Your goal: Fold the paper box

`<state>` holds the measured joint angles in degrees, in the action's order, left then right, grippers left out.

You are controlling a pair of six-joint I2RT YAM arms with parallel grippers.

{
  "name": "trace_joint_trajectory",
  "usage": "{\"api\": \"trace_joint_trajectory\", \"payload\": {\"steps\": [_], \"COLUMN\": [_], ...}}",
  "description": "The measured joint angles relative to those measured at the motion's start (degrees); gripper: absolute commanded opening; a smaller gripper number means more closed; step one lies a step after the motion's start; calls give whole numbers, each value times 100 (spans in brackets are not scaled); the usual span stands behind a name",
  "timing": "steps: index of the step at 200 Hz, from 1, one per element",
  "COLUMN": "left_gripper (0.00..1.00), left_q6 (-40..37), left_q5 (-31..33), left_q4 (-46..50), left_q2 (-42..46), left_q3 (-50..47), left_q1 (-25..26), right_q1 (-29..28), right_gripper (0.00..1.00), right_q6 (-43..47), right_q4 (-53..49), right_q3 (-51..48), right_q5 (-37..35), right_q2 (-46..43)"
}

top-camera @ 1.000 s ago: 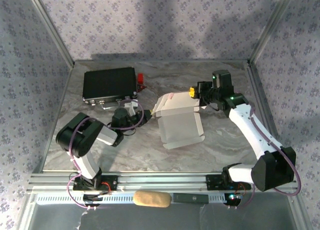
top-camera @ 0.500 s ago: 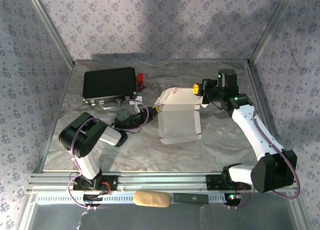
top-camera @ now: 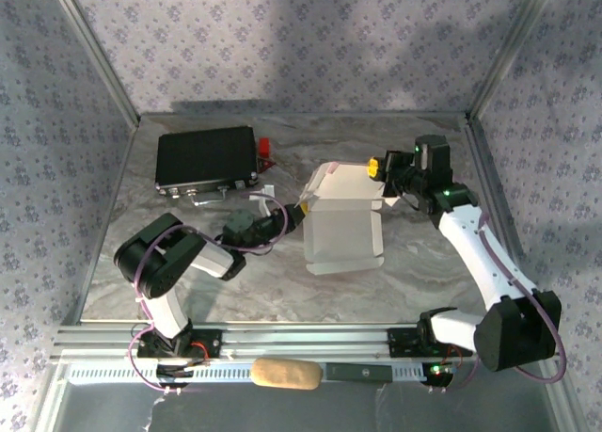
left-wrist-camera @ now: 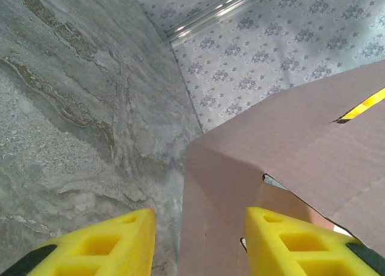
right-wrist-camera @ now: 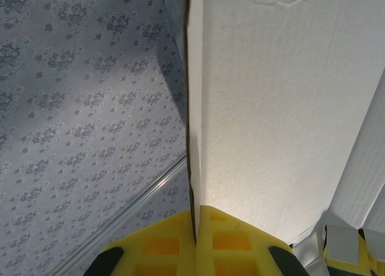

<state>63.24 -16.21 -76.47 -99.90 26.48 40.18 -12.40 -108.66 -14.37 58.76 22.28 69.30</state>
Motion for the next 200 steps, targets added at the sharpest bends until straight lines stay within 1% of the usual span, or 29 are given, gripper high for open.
{"api": "trace_joint_trajectory", "payload": {"steps": [9, 26, 47, 69, 88, 108, 121, 127, 136, 154, 172, 200], "left_gripper": [43, 49, 51, 51, 51, 51, 52, 52, 49, 45, 41, 37], "left_q6": [-46, -127, -339, -647, -918, -1180, -1366, -1429, -1567, -1899, -2236, -2697], "left_q5": [79, 258, 531, 833, 1161, 1519, 1674, 1681, 1670, 1425, 1123, 688], "left_q4": [15, 199, 931, 2033, 3296, 4638, 5466, 5696, 6050, 6603, 6948, 7141], "left_q2": [0, 44, 520, 1462, 2470, 3582, 4363, 4603, 4975, 5386, 5364, 4975], "left_q3": [-17, -90, -361, -654, -782, -813, -841, -857, -894, -960, -1003, -1005], "left_q1": [13, 31, 44, 44, 44, 39, -50, -109, -289, -824, -1209, -1320], "right_q1": [-4, -63, -216, -437, -654, -918, -1084, -1165, -1281, -1532, -1700, -1764], "right_gripper": [0, 0, 0, 0, 0, 0, 0, 0, 0, 0, 0, 0], "right_q6": [4, 66, 278, 588, 874, 1156, 1344, 1434, 1587, 1867, 2098, 2374], "right_q4": [0, -46, -24, 164, 376, 931, 1246, 1384, 1609, 2208, 2929, 3963], "right_q3": [-13, -13, -68, -192, -203, -435, -625, -691, -752, -841, -992, -1316], "right_q5": [-17, -46, -118, -284, -437, -654, -791, -831, -879, -907, -881, -715], "right_q2": [-13, -15, -15, 26, 170, 334, 444, 507, 623, 929, 1237, 1735]}}
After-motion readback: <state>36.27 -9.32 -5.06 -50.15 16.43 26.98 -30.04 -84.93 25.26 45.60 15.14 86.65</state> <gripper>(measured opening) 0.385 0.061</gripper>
